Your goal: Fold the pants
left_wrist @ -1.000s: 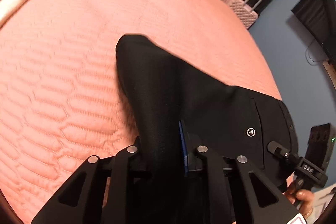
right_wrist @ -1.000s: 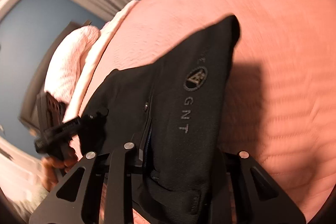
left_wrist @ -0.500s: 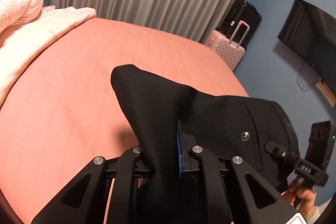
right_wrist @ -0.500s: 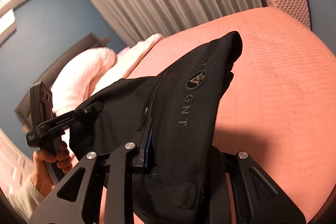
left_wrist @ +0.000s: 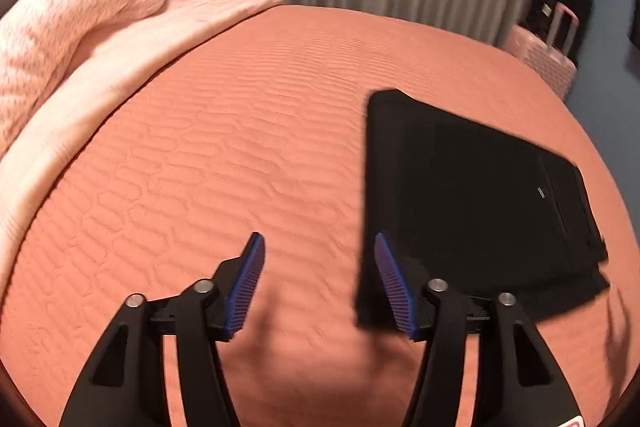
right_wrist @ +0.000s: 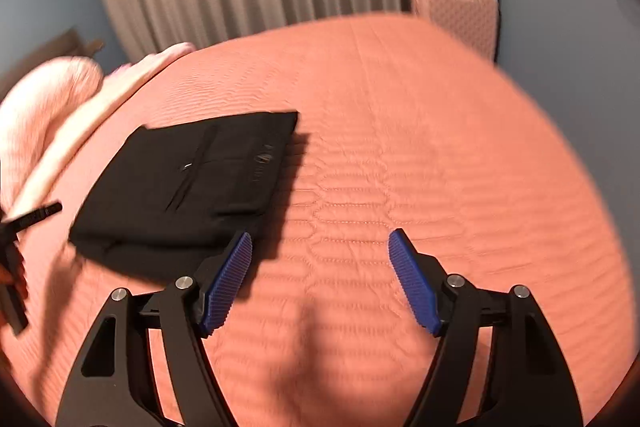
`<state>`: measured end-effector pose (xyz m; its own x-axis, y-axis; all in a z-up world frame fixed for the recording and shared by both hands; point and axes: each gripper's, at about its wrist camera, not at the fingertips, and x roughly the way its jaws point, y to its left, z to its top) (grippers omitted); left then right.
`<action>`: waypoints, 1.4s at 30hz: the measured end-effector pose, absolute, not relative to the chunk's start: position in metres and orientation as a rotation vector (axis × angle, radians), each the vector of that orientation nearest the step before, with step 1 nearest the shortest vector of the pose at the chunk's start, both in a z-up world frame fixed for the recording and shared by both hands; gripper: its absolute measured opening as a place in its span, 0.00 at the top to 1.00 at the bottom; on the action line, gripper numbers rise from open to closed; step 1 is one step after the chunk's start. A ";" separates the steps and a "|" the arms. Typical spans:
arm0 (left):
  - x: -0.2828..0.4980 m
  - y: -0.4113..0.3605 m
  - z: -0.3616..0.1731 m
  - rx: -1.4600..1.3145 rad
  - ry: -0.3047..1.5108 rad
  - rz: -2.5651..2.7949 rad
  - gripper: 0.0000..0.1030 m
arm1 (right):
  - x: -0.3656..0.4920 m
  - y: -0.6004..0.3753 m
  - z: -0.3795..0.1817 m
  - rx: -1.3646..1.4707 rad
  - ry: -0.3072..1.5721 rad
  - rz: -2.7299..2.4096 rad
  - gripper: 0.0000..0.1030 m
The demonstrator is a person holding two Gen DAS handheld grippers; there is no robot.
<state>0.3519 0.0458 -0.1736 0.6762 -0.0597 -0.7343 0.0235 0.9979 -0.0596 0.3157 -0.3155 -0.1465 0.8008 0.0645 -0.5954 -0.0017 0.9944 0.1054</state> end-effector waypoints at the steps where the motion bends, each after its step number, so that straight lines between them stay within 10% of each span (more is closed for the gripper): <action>1: 0.348 0.038 -0.174 -0.019 0.827 -0.064 0.42 | 0.317 -0.306 -0.141 0.072 0.636 0.055 0.32; 13: 0.372 -0.075 -0.217 0.142 0.928 -0.255 0.17 | 0.391 -0.224 -0.202 -0.107 0.832 0.239 0.46; 22: 0.363 0.053 -0.201 -0.092 0.946 -0.121 0.19 | 0.350 -0.321 -0.186 0.191 0.853 0.104 0.25; 35: 0.399 0.064 -0.225 -0.348 1.005 -0.171 0.20 | 0.380 -0.323 -0.236 0.929 0.899 0.353 0.25; 42: 0.438 0.070 -0.235 -0.445 1.030 -0.214 0.20 | 0.372 -0.291 -0.239 0.857 0.817 0.291 0.18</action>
